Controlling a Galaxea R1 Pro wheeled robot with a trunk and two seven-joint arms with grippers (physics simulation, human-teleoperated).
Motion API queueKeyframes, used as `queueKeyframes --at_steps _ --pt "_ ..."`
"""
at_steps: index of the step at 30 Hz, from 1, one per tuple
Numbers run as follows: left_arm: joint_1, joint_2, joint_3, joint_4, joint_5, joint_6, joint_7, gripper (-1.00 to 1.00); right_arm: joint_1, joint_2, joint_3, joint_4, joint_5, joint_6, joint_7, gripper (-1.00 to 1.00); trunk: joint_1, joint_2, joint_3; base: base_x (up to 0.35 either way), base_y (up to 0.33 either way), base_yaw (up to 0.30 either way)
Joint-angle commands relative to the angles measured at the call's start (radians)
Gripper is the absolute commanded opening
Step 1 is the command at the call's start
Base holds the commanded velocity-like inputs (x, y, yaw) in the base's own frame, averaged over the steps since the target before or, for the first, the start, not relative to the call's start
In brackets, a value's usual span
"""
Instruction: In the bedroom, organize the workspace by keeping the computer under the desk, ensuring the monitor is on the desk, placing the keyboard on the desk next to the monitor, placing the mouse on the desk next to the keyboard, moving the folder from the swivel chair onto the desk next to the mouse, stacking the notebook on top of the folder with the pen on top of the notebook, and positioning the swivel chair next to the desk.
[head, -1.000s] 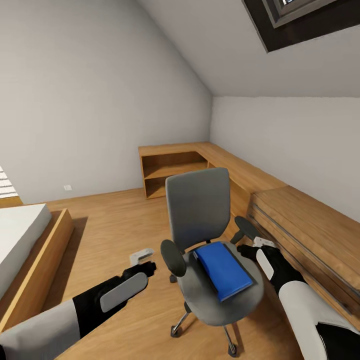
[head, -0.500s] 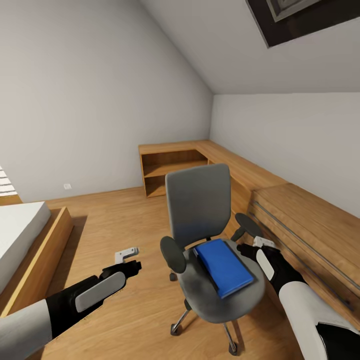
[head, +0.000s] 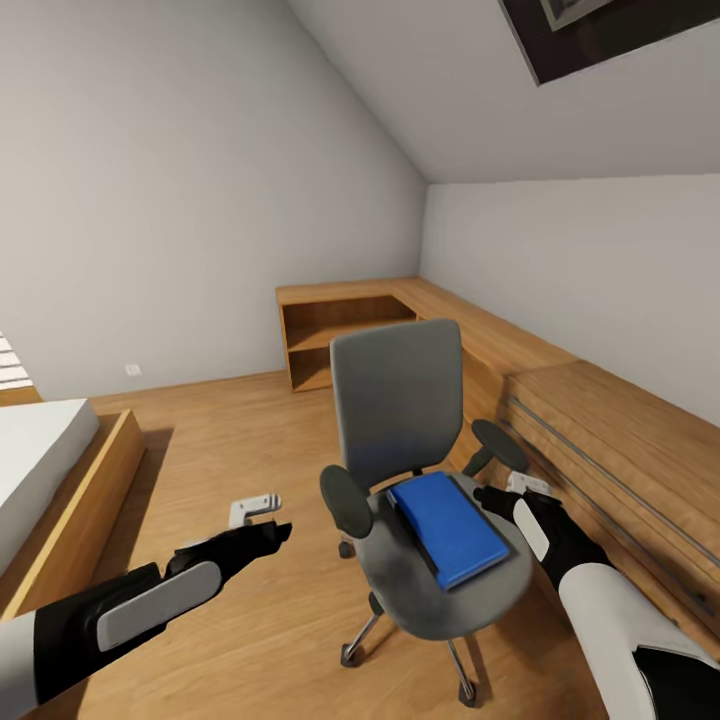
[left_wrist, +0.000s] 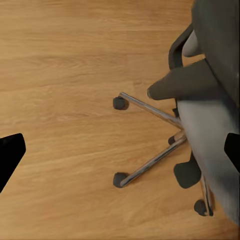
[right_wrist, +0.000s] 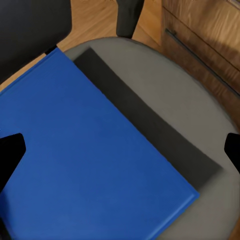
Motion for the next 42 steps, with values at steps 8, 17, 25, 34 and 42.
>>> queueKeyframes --at_steps 8,17,25,34,42 --pt "-0.002 -0.011 -0.044 0.015 0.001 -0.052 0.002 1.00 0.000 0.000 0.001 -0.007 -0.011 -0.003 -0.004 1.00 0.031 -0.057 -0.026 0.000 0.000 0.000" --pt "-0.002 -0.045 -0.049 0.121 0.002 -0.058 0.001 1.00 0.000 0.000 0.001 -0.008 -0.011 -0.005 -0.004 1.00 0.061 -0.113 -0.051 0.000 0.000 0.000" --pt "-0.002 -0.063 -0.049 0.153 0.002 -0.061 0.002 1.00 0.000 0.000 0.001 -0.007 -0.011 -0.005 -0.004 1.00 0.061 -0.113 -0.051 0.004 0.000 0.000" --pt "-0.002 -0.063 -0.049 0.178 0.002 -0.126 0.003 1.00 0.000 0.004 0.002 -0.002 -0.009 -0.005 -0.004 1.00 0.061 -0.113 -0.051 0.133 0.000 0.000" --pt "-0.002 -0.063 -0.049 0.188 0.002 -0.128 0.003 1.00 0.001 0.005 0.003 0.000 -0.009 -0.006 -0.003 1.00 0.061 -0.113 -0.051 0.184 0.000 0.000"
